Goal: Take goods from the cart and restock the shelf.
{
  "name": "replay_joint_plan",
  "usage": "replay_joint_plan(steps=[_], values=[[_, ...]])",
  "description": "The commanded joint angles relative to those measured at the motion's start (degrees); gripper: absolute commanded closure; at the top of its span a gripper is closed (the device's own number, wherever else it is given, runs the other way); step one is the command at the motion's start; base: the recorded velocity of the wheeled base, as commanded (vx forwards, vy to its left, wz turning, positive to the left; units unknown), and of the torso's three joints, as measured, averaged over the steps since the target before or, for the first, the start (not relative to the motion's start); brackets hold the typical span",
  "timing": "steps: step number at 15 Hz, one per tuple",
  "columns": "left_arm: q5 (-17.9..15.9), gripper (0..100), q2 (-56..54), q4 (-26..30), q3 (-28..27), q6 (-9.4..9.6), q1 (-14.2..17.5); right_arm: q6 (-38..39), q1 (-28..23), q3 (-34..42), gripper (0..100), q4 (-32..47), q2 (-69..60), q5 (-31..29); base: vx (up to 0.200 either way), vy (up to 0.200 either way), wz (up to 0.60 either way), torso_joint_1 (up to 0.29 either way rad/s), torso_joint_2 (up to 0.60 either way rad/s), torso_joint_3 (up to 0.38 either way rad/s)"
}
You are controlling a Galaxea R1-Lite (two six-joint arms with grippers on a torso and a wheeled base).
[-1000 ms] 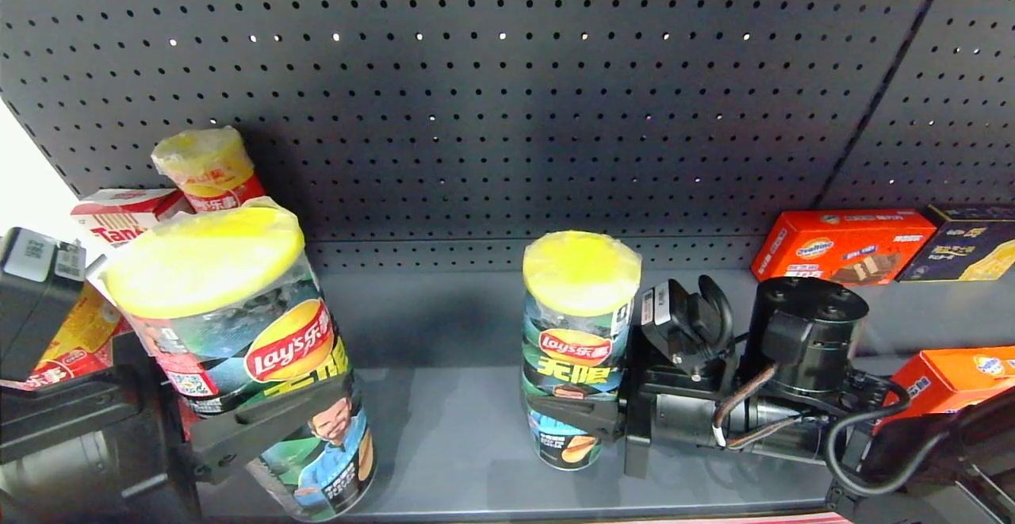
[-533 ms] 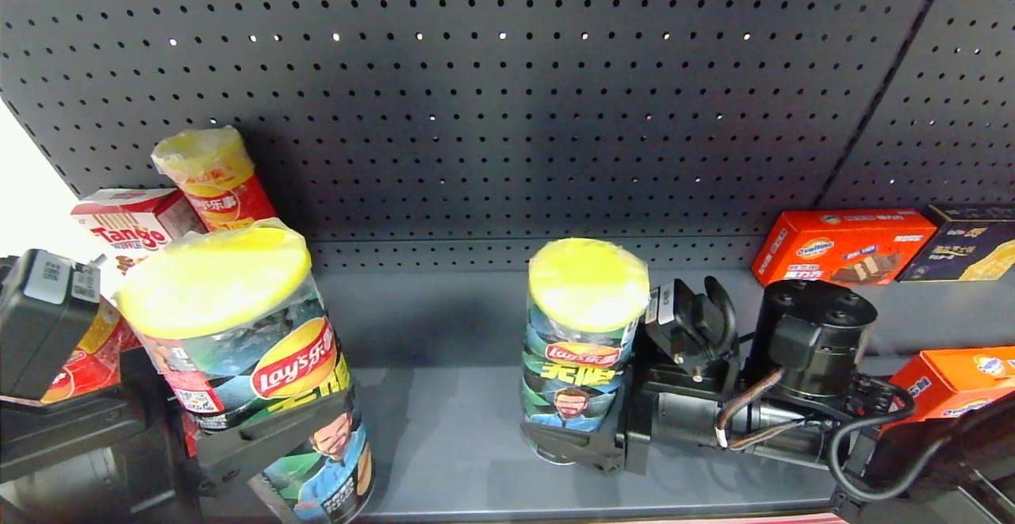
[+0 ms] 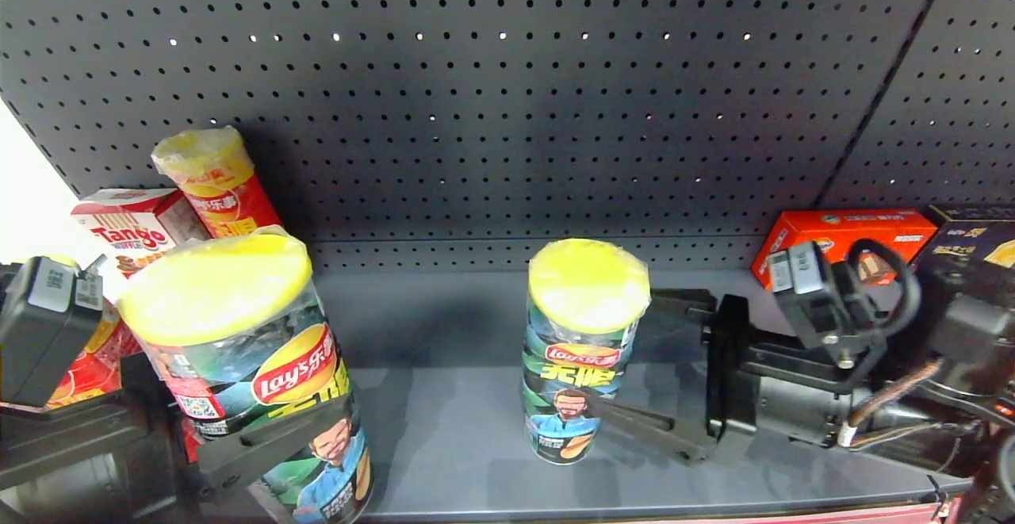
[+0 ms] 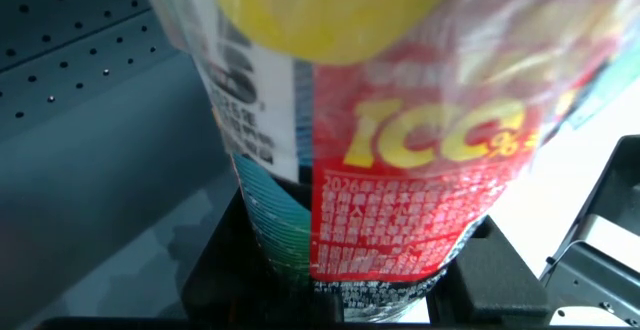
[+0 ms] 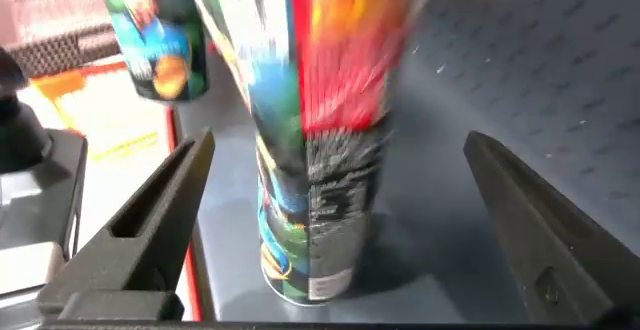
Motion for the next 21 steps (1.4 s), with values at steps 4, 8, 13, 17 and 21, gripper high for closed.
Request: replay_joint_plan(steps=[4,8,13,17,21], values=[[0.08,100,-0.56,0.00,-0.05,0.08,0.00,0.05,-5.19,3.94,0,12.88,-23.29,-3.90,0.000,0.000,0.00,0.000,0.00,0.000],[0.08,100,-0.73,-0.35,-0.14,0.17,0.00,3.39,-6.95,12.20,0,26.77,-43.68,-20.33,0.000,0.000,0.00,0.000,0.00,0.000],[-0.10,100,-0.73,-0.53,-1.63,0.34,-0.26,6.46,-7.13,24.33,0,39.60,-65.39,-36.07,0.000,0.000,0.00,0.000,0.00,0.000],[0.17,100,-3.37,0.00,-0.75,0.34,-0.35,8.13,-9.32,27.67,0,53.58,-81.21,-42.39,0.000,0.000,0.00,0.000,0.00,0.000],[0.43,100,-5.04,0.00,0.04,0.43,-0.35,8.49,-13.01,26.97,0,65.35,-90.88,-42.83,0.000,0.000,0.00,0.000,0.00,0.000]])
